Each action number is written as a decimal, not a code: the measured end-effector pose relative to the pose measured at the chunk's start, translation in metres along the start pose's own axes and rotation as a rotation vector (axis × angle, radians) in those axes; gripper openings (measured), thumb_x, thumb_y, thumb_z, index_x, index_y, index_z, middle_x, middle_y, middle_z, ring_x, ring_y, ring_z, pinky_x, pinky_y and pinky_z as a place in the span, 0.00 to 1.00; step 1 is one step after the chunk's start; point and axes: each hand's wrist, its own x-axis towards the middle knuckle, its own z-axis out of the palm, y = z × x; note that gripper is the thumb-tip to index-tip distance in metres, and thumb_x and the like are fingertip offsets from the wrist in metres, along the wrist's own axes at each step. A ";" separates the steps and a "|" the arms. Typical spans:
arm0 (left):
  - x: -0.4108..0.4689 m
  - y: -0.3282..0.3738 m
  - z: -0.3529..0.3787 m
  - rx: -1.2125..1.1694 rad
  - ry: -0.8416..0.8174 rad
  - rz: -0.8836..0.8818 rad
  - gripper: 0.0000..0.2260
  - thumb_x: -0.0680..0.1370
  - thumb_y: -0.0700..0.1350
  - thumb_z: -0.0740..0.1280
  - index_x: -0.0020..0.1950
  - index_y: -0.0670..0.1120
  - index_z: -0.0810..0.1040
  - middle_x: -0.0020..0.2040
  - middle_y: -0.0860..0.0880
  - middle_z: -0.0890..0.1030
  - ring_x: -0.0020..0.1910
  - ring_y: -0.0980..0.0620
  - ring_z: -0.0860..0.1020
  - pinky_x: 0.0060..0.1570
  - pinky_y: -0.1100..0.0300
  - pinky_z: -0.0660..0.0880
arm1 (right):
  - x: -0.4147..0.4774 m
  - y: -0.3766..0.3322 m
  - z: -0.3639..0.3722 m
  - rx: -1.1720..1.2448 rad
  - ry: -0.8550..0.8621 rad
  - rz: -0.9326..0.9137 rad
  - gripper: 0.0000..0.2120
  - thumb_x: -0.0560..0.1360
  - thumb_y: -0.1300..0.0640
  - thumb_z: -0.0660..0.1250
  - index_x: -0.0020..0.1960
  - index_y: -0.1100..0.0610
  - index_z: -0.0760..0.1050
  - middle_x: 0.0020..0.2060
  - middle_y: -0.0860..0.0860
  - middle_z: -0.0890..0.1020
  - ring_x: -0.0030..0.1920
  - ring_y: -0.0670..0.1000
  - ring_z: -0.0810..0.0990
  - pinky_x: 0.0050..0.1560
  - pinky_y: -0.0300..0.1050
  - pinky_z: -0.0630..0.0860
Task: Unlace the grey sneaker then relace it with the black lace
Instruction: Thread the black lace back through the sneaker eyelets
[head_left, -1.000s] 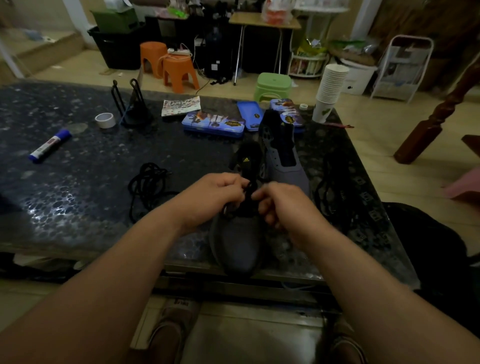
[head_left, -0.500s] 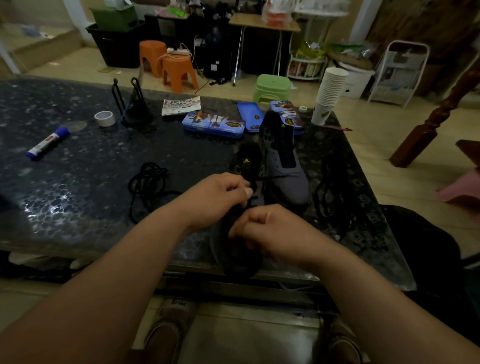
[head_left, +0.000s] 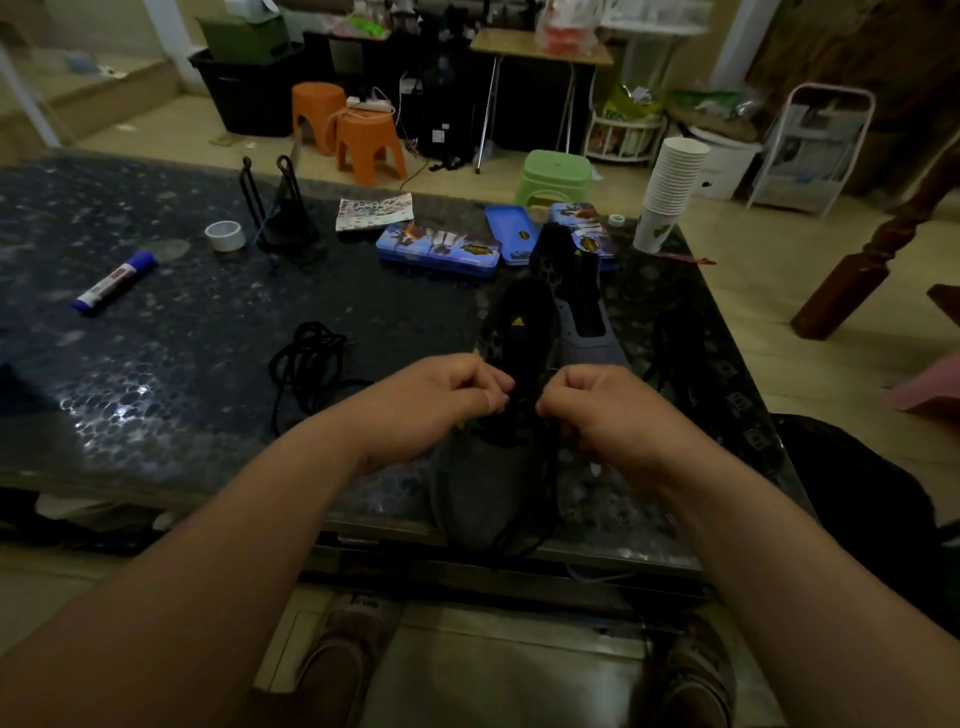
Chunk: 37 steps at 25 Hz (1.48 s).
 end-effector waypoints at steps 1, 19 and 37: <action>0.002 -0.001 0.004 0.049 0.021 0.027 0.02 0.82 0.42 0.68 0.51 0.46 0.80 0.63 0.56 0.80 0.61 0.59 0.79 0.59 0.63 0.73 | 0.000 0.002 -0.001 0.001 0.000 -0.006 0.11 0.78 0.60 0.70 0.37 0.54 0.76 0.24 0.47 0.73 0.24 0.45 0.69 0.25 0.39 0.66; 0.036 0.004 0.027 0.219 0.334 0.040 0.07 0.82 0.46 0.67 0.59 0.55 0.77 0.42 0.53 0.78 0.39 0.54 0.77 0.38 0.59 0.75 | 0.025 0.018 0.009 0.165 0.298 -0.093 0.06 0.82 0.55 0.68 0.50 0.57 0.80 0.42 0.53 0.85 0.41 0.48 0.84 0.42 0.44 0.80; 0.021 0.018 0.016 0.132 0.363 -0.026 0.05 0.81 0.45 0.65 0.46 0.45 0.75 0.44 0.47 0.83 0.43 0.52 0.81 0.48 0.46 0.78 | 0.051 -0.006 0.010 -0.133 0.323 -0.064 0.15 0.80 0.46 0.67 0.45 0.57 0.77 0.41 0.56 0.85 0.43 0.58 0.84 0.48 0.64 0.82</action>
